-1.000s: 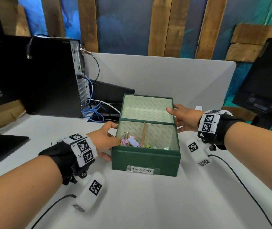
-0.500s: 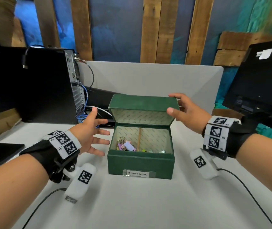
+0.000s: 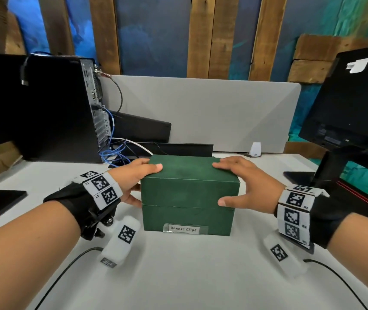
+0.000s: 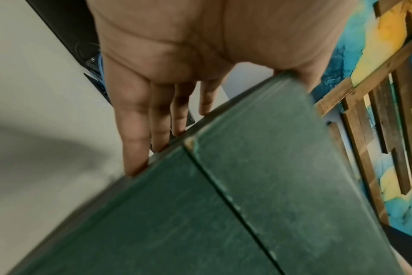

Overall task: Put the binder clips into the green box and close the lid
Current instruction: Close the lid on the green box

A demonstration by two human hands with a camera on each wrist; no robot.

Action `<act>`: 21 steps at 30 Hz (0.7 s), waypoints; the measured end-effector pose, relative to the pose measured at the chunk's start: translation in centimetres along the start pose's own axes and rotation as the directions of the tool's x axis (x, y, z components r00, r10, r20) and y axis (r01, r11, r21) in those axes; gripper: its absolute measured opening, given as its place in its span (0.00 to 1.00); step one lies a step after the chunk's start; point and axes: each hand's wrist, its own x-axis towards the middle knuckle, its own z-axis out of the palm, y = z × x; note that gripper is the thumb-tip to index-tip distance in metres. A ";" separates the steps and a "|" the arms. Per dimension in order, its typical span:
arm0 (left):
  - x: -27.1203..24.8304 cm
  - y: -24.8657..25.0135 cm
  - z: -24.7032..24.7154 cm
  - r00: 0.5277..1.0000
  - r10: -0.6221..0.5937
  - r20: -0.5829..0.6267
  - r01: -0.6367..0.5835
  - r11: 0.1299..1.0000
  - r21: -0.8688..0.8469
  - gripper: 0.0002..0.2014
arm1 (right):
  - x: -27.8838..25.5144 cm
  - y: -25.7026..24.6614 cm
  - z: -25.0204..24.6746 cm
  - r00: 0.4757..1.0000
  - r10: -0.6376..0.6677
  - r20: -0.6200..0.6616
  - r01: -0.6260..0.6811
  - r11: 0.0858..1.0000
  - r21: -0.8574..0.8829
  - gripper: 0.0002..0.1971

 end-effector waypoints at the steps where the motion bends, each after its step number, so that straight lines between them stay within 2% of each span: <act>1: 0.5 -0.2 0.0 1.000 0.005 0.004 -0.005 1.000 -0.009 0.14 | 0.4 0.2 0.1 1.000 0.004 -0.002 -0.004 1.000 0.010 0.40; 6: 2.8 -0.3 -0.3 0.999 0.015 0.033 -0.014 0.999 -0.045 0.14 | 2.4 1.2 0.0 0.999 0.003 -0.034 0.000 0.996 0.087 0.37; 12: 5.3 0.0 -0.5 0.999 0.011 0.039 -0.008 0.998 -0.065 0.20 | 4.1 2.6 0.2 1.000 0.000 -0.024 0.004 0.991 0.130 0.37; 16: 6.3 0.3 -0.3 1.000 -0.017 0.007 0.017 0.996 -0.087 0.17 | 4.8 3.1 0.3 1.000 0.030 -0.008 -0.029 0.987 0.158 0.38; 21: 6.9 0.8 -1.0 0.995 -0.079 0.059 0.084 0.992 -0.098 0.16 | 5.2 3.2 0.3 0.997 0.080 0.023 -0.082 0.983 0.166 0.40</act>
